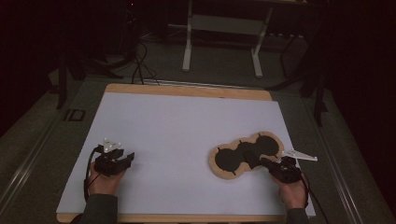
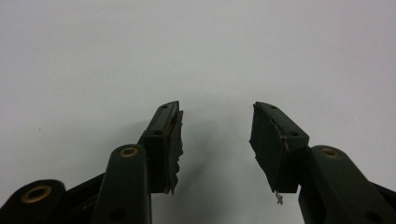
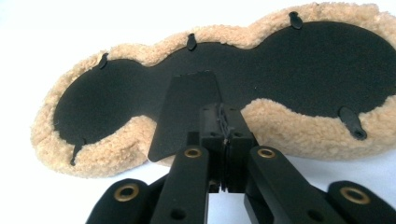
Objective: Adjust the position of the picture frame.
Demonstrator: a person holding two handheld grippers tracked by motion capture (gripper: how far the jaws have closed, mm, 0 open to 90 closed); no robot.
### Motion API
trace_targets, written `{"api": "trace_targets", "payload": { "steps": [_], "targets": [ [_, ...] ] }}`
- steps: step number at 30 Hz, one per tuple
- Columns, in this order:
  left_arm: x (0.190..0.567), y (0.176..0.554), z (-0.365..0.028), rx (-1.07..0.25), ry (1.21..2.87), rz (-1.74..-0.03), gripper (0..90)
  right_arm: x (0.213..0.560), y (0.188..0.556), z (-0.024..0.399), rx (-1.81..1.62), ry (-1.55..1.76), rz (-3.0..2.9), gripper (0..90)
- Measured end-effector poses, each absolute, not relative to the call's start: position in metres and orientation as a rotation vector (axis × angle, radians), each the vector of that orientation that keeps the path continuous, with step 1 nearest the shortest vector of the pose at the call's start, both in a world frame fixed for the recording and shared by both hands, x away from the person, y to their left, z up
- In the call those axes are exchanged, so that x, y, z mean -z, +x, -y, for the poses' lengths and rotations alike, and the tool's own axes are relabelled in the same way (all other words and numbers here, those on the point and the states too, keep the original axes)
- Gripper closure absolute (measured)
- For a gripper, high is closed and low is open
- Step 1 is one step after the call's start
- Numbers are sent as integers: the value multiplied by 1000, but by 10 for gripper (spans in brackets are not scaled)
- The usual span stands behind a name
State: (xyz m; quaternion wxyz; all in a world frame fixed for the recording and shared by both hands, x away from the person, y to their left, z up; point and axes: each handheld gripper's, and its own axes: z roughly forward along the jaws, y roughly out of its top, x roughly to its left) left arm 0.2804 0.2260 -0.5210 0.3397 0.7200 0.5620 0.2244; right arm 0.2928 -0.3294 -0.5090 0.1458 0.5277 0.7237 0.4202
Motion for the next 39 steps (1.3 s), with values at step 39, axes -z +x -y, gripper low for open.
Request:
{"api": "trace_targets", "payload": {
  "steps": [39],
  "targets": [
    [523, 281, -224, -610, 1892, -1479, 490, 514, 298, 319, -1190, 1538, -2158, 680]
  ]
}}
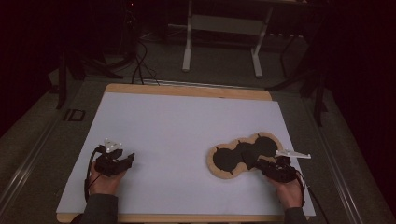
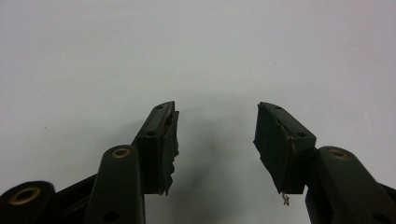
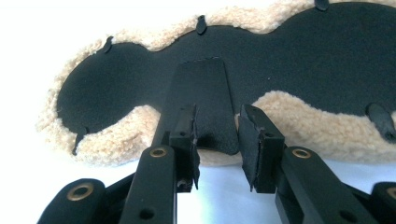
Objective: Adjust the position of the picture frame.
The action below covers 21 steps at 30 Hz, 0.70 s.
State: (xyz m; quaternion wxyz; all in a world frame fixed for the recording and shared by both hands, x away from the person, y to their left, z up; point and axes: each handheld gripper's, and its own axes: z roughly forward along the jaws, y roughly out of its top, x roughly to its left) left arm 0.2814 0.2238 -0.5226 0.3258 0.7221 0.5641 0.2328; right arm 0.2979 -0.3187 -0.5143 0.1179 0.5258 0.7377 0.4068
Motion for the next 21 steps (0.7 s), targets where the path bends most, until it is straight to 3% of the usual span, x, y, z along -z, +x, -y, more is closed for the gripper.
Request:
{"api": "trace_targets", "payload": {
  "steps": [21],
  "targets": [
    [523, 282, -223, -614, 1897, -1479, 486, 514, 302, 285, -1179, 1508, -2196, 721]
  ]
}}
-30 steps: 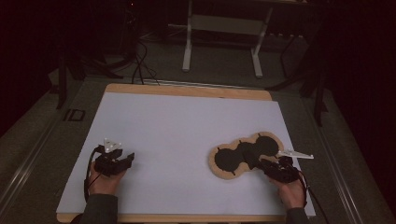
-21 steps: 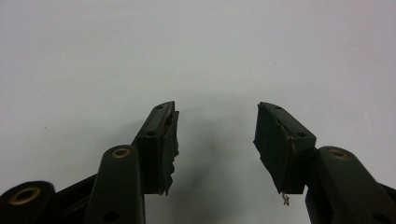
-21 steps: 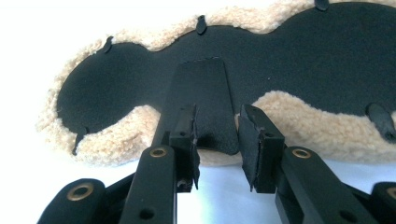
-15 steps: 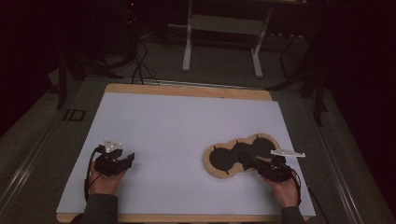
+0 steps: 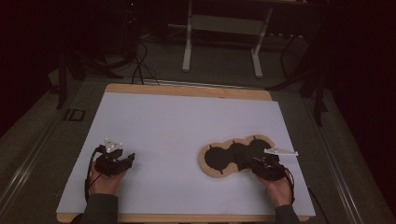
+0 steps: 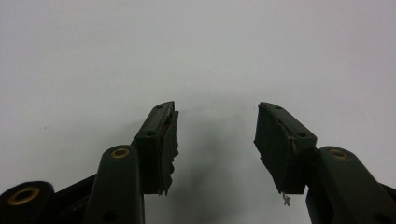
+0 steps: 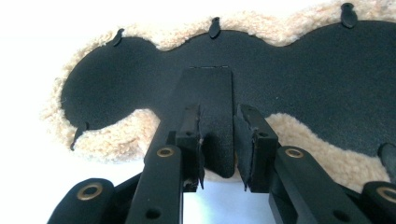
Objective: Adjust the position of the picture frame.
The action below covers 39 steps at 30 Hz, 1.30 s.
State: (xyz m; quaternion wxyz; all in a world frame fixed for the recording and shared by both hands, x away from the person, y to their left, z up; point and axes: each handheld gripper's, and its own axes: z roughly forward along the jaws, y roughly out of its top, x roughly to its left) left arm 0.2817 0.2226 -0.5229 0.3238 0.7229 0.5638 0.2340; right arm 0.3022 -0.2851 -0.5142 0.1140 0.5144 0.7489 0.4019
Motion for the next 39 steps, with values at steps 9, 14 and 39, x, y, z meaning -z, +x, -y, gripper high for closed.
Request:
{"api": "trace_targets", "payload": {
  "steps": [9, 14, 39],
  "targets": [
    [522, 281, -219, -605, 1910, -1455, 491, 515, 303, 260, -1189, 1466, -2235, 734],
    [521, 281, -216, -595, 1903, -1426, 496, 515, 306, 248, -1186, 1441, -2250, 741],
    [513, 277, -191, -526, 1899, -1319, 529, 499, 314, 231, -1167, 1333, -2199, 691]
  ]
}}
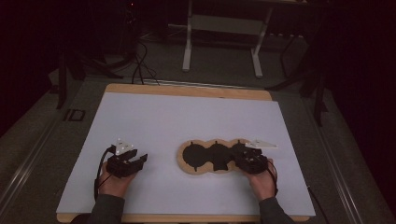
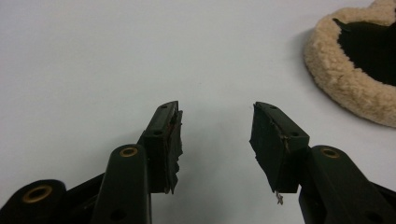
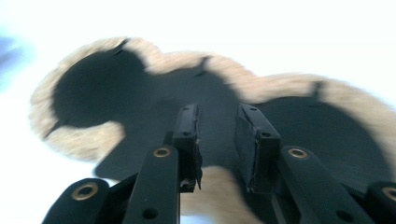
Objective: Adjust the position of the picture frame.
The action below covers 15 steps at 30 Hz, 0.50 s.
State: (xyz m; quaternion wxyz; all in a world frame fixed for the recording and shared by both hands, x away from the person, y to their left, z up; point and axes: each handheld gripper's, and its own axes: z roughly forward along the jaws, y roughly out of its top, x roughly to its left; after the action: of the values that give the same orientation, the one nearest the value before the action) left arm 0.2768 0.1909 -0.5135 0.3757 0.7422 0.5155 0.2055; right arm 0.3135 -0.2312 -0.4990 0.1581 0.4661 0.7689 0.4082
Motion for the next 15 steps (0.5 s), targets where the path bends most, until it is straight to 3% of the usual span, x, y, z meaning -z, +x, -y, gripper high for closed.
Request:
{"api": "trace_targets", "payload": {
  "steps": [12, 15],
  "targets": [
    [514, 279, -174, -491, 1917, -1272, 525, 496, 316, 282, -1113, 1516, -1985, 680],
    [515, 280, -169, -480, 1926, -1261, 524, 499, 318, 295, -1103, 1583, -1933, 713]
  ]
}}
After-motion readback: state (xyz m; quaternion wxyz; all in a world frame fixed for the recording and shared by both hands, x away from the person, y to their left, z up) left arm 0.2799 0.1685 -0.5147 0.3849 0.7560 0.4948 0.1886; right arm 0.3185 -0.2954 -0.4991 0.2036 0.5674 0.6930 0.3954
